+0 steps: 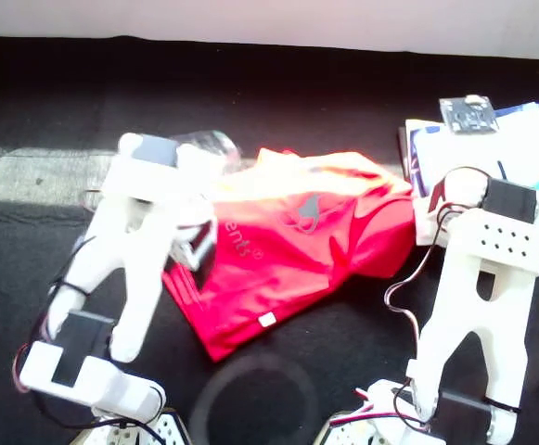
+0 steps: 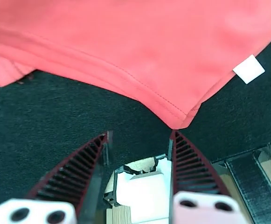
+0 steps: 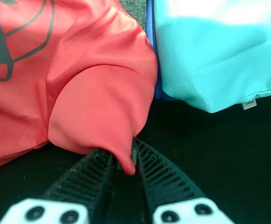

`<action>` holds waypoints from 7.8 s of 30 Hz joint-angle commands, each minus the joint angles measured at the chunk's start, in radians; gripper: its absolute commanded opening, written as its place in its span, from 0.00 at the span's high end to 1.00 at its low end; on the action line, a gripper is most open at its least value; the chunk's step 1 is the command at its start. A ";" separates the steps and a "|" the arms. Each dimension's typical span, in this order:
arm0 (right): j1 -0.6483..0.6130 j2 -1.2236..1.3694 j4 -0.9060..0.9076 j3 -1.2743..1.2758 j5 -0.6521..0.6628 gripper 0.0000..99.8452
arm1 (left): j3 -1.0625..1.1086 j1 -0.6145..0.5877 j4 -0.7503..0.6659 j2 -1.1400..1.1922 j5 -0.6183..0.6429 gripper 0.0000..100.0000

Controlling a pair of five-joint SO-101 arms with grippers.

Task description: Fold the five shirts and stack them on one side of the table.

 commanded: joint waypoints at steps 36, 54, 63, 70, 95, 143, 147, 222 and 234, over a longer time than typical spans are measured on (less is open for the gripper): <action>0.054 -0.038 -0.002 -0.099 0.003 0.99 | 0.237 0.375 -0.203 0.012 -0.002 0.99; 0.002 0.134 -0.104 -0.665 -0.071 0.99 | -0.751 -0.205 0.104 0.012 -0.110 0.99; -0.021 0.302 0.041 -1.210 -0.071 0.99 | -1.033 -0.263 0.104 -0.143 -0.110 0.99; -0.030 0.300 0.068 -1.434 -0.069 0.99 | -1.040 -0.266 0.103 -0.308 -0.114 0.99; -0.035 0.234 0.318 -1.653 -0.158 0.99 | -1.038 -0.266 -0.144 -0.581 -0.106 0.99; -0.030 -0.131 0.271 -1.573 -0.112 0.99 | -1.033 -0.266 -0.087 -0.736 -0.106 0.99; -0.030 -0.134 0.303 -1.575 -0.112 0.99 | -1.036 -0.266 -0.052 -0.736 -0.106 0.99; -0.216 0.906 -0.185 -1.026 -0.075 0.99 | -0.816 -0.386 -0.629 0.507 -0.121 0.99; -0.216 0.908 0.143 -1.112 -0.071 0.99 | -0.825 -0.386 -0.318 0.536 -0.127 0.99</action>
